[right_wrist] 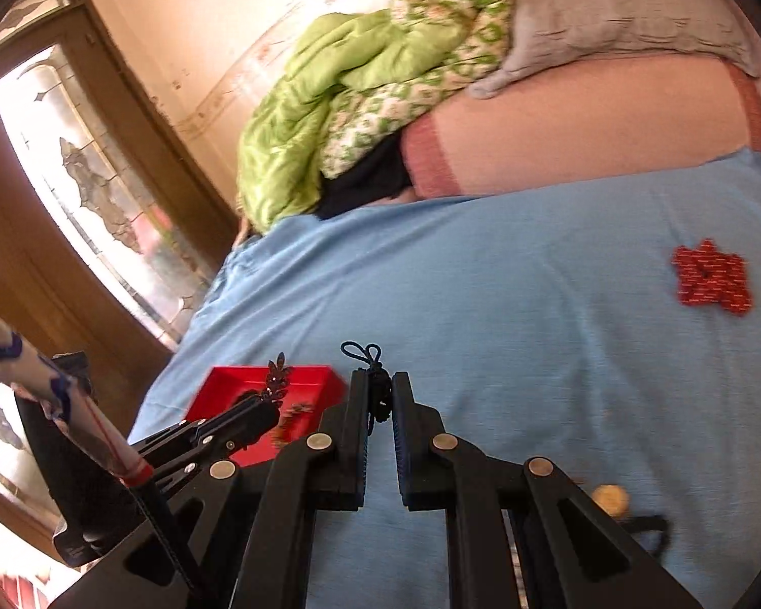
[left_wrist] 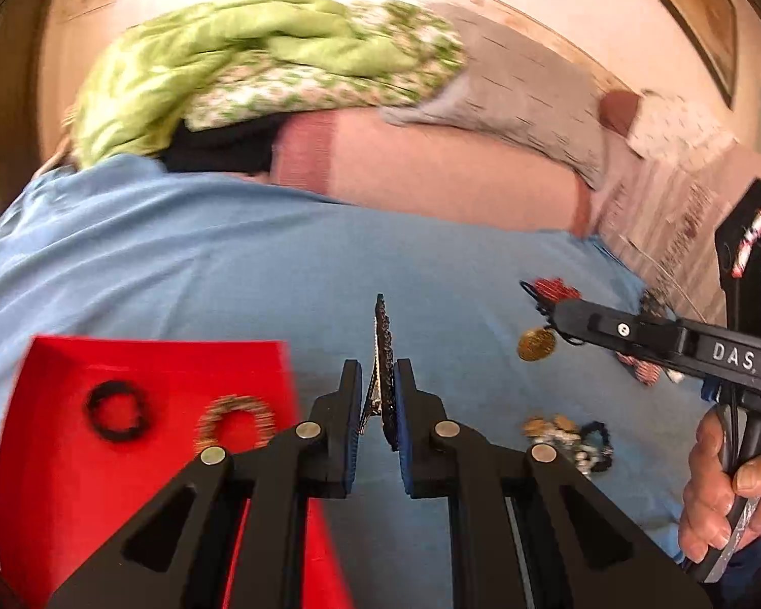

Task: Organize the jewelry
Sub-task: 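Carry the hair clip and tassel bracelet with both tools over the red tray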

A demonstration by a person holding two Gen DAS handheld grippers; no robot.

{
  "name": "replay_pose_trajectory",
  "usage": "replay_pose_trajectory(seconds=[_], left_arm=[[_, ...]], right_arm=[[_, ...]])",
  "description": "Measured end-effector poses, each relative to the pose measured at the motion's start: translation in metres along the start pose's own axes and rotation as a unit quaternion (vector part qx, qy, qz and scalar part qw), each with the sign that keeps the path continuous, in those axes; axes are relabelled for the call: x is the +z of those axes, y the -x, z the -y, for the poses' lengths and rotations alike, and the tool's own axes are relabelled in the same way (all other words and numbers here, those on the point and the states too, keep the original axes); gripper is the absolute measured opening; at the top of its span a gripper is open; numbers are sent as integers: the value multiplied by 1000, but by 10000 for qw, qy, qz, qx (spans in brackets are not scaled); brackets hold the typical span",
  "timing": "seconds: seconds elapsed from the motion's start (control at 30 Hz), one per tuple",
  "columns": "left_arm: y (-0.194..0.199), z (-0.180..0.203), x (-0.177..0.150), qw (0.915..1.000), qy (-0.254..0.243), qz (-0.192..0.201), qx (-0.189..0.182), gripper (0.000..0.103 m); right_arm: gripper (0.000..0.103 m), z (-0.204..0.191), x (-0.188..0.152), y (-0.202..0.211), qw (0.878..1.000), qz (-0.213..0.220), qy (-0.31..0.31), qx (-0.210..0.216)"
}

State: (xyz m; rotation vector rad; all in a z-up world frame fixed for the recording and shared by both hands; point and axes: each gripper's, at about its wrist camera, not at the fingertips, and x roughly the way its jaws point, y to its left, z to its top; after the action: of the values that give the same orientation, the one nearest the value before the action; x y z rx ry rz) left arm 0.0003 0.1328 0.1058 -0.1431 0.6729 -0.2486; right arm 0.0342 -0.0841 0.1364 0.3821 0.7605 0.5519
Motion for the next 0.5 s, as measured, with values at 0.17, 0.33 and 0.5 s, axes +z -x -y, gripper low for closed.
replay_pose_trajectory(seconds=[0.17, 0.33, 0.5], left_arm=[[23, -48, -5, 9987, 207, 96, 456, 12], [31, -94, -13, 9950, 582, -23, 811, 12], [28, -121, -24, 9905, 857, -282, 1041, 12]], right_arm=[[10, -38, -6, -28, 9989, -213, 173, 381], [10, -79, -20, -58, 9950, -526, 415, 741], [10, -111, -38, -88, 9892, -862, 637, 1001]])
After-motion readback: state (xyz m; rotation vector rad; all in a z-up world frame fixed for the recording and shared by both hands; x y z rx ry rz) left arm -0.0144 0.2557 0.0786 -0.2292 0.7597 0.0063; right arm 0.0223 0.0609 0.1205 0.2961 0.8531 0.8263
